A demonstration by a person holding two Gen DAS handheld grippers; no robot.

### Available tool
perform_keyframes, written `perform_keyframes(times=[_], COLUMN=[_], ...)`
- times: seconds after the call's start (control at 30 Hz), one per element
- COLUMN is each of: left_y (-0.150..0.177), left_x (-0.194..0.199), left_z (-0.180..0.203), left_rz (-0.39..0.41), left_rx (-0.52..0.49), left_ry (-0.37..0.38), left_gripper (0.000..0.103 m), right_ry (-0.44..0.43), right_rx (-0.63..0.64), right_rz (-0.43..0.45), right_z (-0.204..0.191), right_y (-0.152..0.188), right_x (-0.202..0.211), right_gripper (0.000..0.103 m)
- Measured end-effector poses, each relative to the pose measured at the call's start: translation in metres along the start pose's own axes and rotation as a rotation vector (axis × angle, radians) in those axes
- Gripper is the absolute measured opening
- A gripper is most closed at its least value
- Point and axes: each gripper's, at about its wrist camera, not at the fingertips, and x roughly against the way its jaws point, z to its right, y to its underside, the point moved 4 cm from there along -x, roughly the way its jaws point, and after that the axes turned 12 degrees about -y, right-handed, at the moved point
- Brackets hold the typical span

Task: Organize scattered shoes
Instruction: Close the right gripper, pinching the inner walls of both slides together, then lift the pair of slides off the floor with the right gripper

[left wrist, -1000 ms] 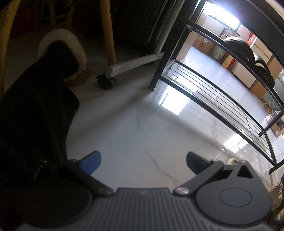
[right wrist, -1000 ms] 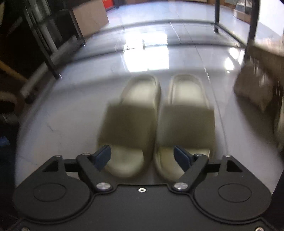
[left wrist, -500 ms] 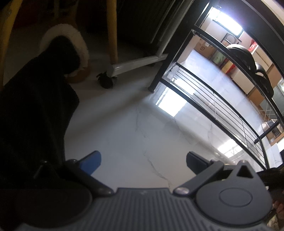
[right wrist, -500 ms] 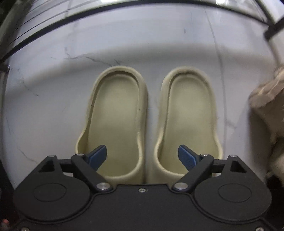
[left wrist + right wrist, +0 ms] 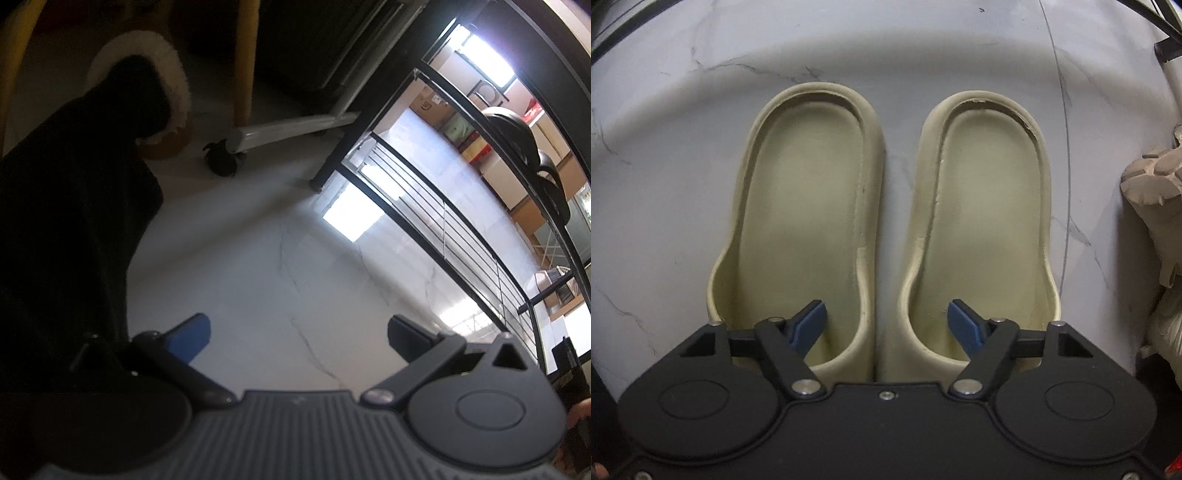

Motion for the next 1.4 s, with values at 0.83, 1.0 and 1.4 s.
perform_keyframes(times=[0.83,1.0,1.4], left_y=[0.008,0.010,0.014], left_x=[0.004,0.004,0.003], left_z=[0.004,0.006,0.011], left_rz=[0.018,0.017,0.014], left_rx=[-0.061,-0.078,-0.117], left_ry=[-0.031,-0.040,-0.067], left_gripper=[0.102,0.102,0.102], right_ry=[-0.079,-0.125,-0.063], right_rx=[0.162,0.177,0.337], right_rz=[0.390,0.405,0.944], right_z=[-0.012,-0.005,0.000], right_y=[0.055,0.061,0.218], right_x=[0.100,0.115,0.036], right_gripper=[0.001,0.007,0.103])
